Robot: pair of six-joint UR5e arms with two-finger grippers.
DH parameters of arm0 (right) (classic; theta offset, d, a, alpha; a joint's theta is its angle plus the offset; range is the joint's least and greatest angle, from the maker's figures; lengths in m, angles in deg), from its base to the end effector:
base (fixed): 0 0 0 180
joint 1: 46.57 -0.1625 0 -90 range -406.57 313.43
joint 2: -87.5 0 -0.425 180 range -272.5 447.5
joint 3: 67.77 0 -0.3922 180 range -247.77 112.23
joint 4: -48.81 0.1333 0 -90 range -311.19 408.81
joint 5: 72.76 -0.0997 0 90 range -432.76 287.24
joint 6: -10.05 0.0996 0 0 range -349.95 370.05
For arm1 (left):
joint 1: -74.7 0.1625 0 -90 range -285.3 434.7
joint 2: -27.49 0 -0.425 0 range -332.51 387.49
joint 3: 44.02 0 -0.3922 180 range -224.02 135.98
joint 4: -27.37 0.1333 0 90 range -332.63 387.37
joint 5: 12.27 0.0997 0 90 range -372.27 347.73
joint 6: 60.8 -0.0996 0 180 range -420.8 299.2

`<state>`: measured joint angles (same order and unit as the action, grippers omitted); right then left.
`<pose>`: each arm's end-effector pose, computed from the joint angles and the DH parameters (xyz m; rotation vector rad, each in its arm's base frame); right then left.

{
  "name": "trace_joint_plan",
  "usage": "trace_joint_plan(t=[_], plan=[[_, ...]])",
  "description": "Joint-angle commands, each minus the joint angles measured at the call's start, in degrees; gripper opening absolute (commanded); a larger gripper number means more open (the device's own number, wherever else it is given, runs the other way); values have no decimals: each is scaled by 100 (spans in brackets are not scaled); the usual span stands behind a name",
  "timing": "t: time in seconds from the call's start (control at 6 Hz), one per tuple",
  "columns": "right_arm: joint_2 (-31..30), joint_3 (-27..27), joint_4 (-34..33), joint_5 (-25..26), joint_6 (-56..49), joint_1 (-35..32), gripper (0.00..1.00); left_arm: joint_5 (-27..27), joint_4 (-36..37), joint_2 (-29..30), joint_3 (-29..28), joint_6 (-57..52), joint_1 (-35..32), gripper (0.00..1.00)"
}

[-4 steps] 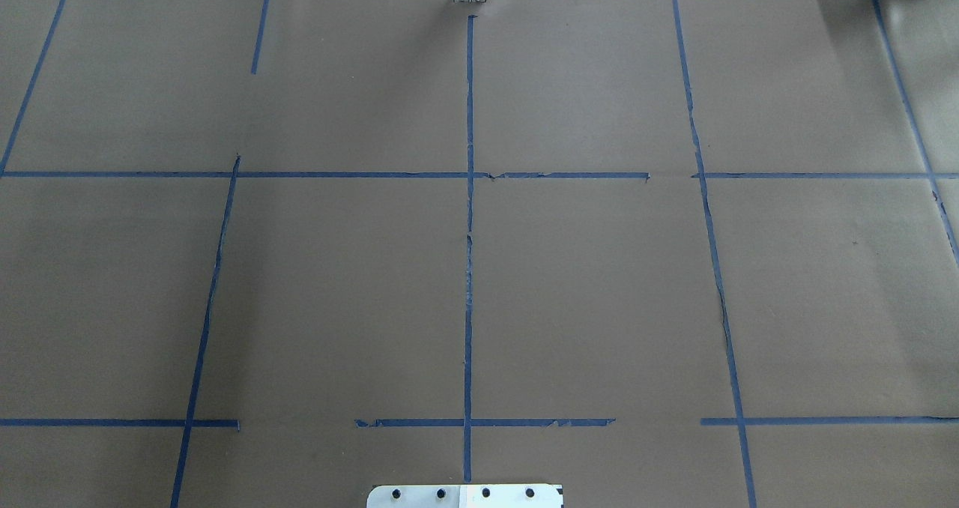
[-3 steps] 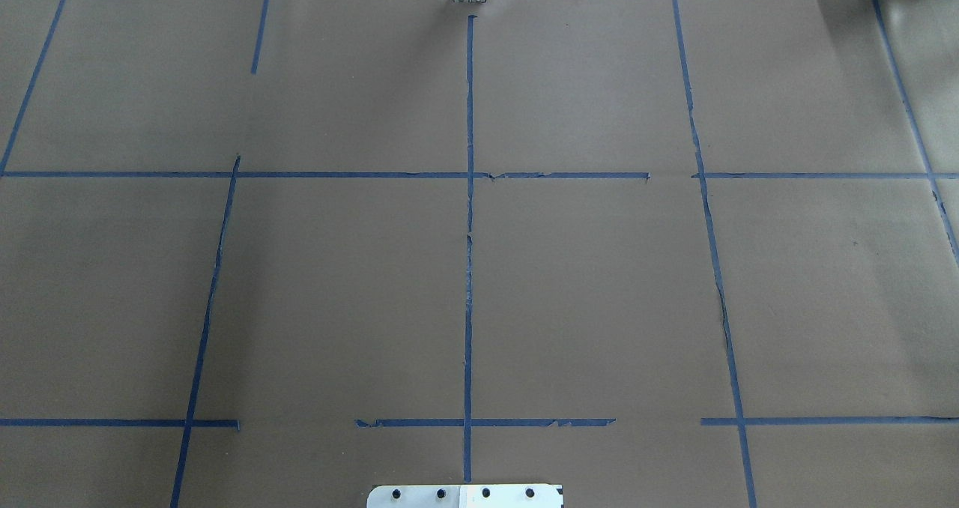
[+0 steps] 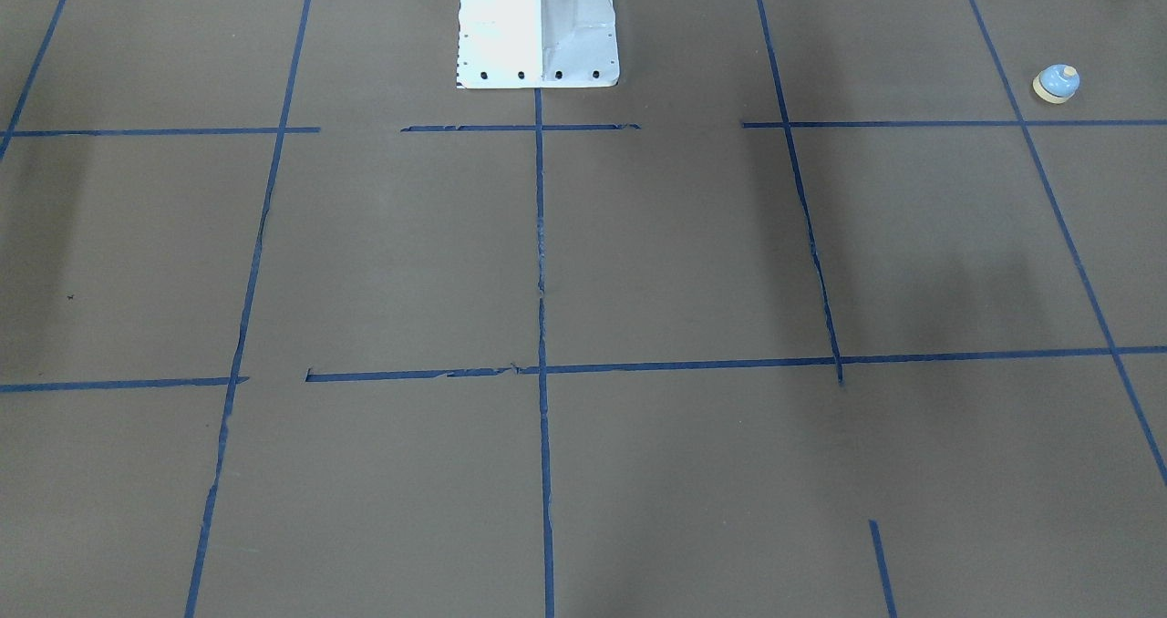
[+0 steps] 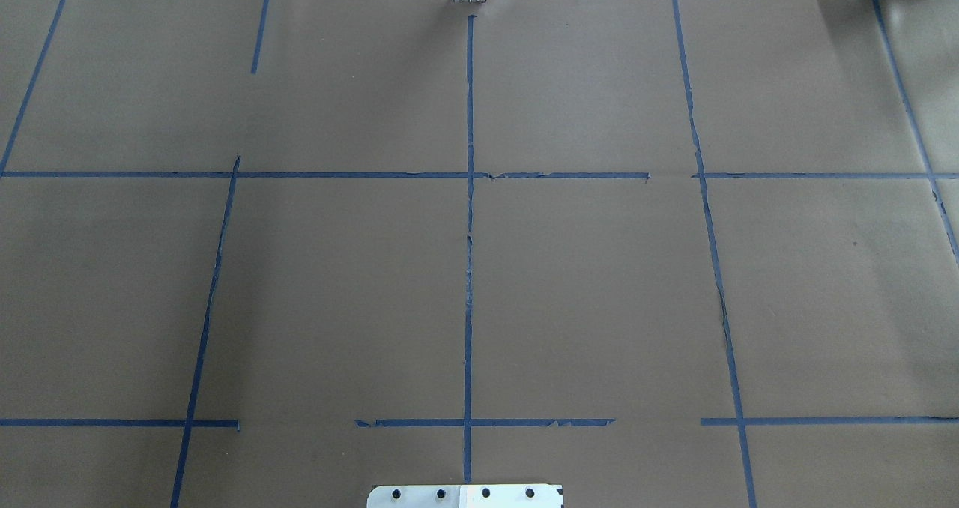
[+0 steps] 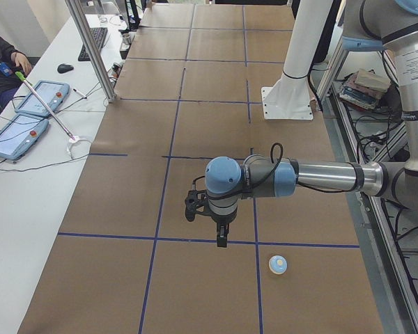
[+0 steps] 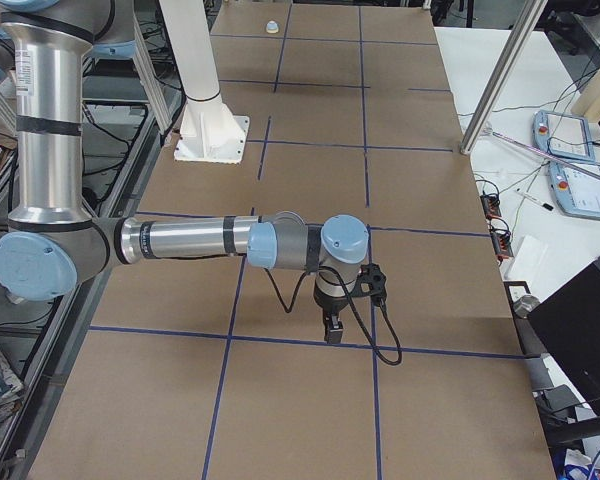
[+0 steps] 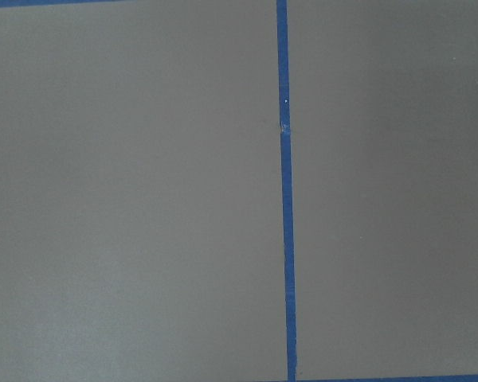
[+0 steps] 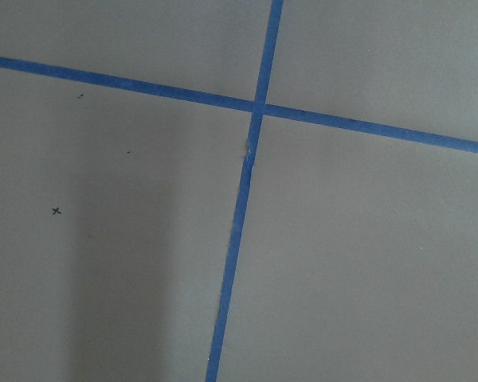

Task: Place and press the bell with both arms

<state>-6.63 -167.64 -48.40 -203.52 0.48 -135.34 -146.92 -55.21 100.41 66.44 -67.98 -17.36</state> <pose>0.0584 -0.4587 0.6251 0.0273 -0.7122 -0.1713 -0.0762 -0.3586 0.6233 -0.0039 0.7819 0.0573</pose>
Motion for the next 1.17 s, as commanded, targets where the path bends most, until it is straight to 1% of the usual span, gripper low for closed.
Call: trace_joint_plan(t=[0.0,0.17,0.33,0.5,0.67,0.83,1.0], plan=[[0,-14,61,-20,9,0,100,-18,-153,778,-138,23,13,100],[0,3,184,-29,17,0,100,-61,-223,724,-96,-29,4,100],[-9,-6,193,-46,17,0,100,-70,-320,715,-113,40,230,100],[-61,-6,263,-108,9,0,100,86,-364,549,-165,485,920,100],[-88,-6,273,-108,0,0,100,323,-469,435,-227,776,1136,100],[-114,-6,273,-108,-9,0,100,325,-844,129,-305,997,1381,100],[-114,-6,273,-108,-9,0,100,334,-1649,-405,-419,1190,1479,100]])
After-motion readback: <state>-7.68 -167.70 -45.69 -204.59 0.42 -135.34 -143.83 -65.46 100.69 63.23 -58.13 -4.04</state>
